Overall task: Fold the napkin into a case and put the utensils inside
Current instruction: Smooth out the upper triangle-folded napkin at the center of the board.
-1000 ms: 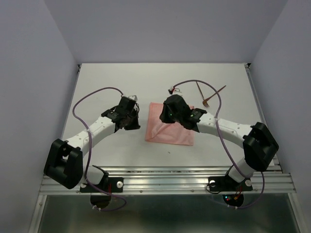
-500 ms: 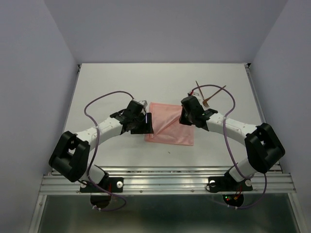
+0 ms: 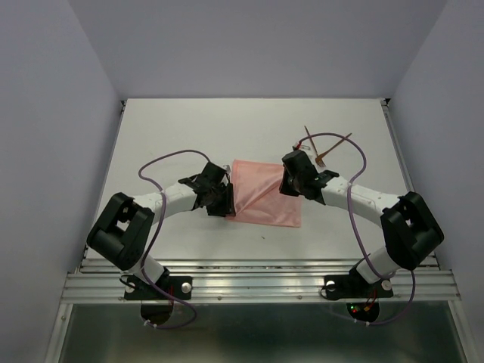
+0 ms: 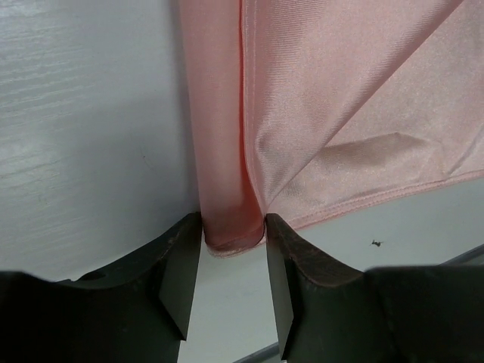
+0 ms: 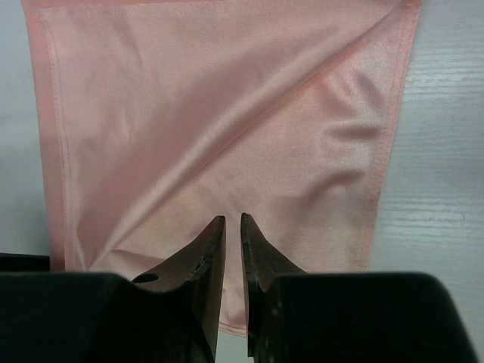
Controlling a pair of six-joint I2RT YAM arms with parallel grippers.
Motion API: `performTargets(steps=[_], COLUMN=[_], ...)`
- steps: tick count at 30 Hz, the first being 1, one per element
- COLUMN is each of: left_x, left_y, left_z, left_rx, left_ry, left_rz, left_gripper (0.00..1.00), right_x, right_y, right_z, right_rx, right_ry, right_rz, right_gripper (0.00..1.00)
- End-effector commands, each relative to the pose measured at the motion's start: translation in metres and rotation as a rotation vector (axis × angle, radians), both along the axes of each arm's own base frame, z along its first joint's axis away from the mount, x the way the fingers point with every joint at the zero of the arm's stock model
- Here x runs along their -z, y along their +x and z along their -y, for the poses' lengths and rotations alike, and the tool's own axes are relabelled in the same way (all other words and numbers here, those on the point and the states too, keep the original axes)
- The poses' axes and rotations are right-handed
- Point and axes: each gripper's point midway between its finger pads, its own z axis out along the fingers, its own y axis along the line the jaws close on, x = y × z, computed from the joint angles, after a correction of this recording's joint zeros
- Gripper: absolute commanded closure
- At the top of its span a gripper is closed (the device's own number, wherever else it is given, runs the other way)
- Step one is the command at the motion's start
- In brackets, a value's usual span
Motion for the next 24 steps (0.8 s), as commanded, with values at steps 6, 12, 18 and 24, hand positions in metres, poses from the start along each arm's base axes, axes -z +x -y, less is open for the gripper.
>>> performTargets(steps=[6,12,18,24], left_x=[0.004,0.001,-0.005,-0.013], left_y=[-0.004,-0.004,-0.009,-0.026], left_z=[-0.002,0.005,0.013,0.029], left_rx=[-0.031,-0.025,-0.042,-0.046], left_ry=[-0.014,-0.051,-0.108,-0.182], left_rz=[0.004,0.002,-0.012,-0.039], left_gripper=[0.54,0.87,1.0,0.74], right_x=[-0.003,-0.002,0.003,0.012], right_y=[-0.005,-0.007,-0.012,-0.014], right_z=[0.008,0.009,0.01,0.018], right_rx=[0.011,0.004,-0.007,-0.003], right_ry=[-0.016,-0.022,-0.029,-0.057], right_rz=[0.019,0.01,-0.01,-0.026], right_gripper=[0.8,0.8,0.8,0.8])
